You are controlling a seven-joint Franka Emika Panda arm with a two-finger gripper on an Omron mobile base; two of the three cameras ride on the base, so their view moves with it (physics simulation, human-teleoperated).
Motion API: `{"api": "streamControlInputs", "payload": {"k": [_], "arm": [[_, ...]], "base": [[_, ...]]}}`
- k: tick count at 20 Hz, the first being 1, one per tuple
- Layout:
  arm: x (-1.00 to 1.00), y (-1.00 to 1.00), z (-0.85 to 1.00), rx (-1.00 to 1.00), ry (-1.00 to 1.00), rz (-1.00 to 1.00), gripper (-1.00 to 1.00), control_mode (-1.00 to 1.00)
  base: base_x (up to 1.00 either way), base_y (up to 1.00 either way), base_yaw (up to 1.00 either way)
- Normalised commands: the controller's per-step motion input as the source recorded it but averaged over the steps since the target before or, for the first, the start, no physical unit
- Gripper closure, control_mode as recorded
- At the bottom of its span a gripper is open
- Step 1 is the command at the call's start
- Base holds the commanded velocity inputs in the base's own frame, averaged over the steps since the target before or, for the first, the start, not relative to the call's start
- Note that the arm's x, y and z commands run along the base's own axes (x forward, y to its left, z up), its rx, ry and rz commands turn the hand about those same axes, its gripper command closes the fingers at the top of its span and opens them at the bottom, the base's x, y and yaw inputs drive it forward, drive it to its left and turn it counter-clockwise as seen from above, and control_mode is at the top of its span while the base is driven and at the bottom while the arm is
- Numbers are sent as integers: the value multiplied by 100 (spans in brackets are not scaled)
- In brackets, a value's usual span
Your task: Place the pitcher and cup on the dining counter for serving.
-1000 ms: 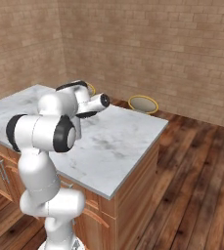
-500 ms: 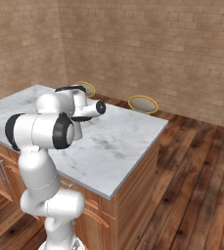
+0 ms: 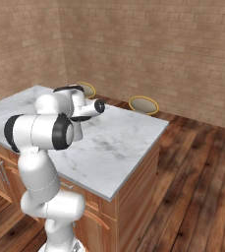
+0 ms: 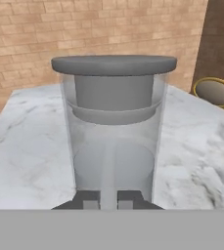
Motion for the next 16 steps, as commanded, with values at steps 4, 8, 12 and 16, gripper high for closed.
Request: {"api": "streamControlInputs", "payload": {"k": [4, 8, 12, 16], "arm": [[-8, -2, 0, 0, 0, 0, -100, -100], [-32, -13, 3, 0, 0, 0, -100, -100], [-41, -18, 9, 0, 0, 0, -100, -100], [-48, -20, 17, 0, 0, 0, -100, -100]], "base": [[0, 0, 0], [0, 0, 0], [0, 0, 0], [0, 0, 0]]}}
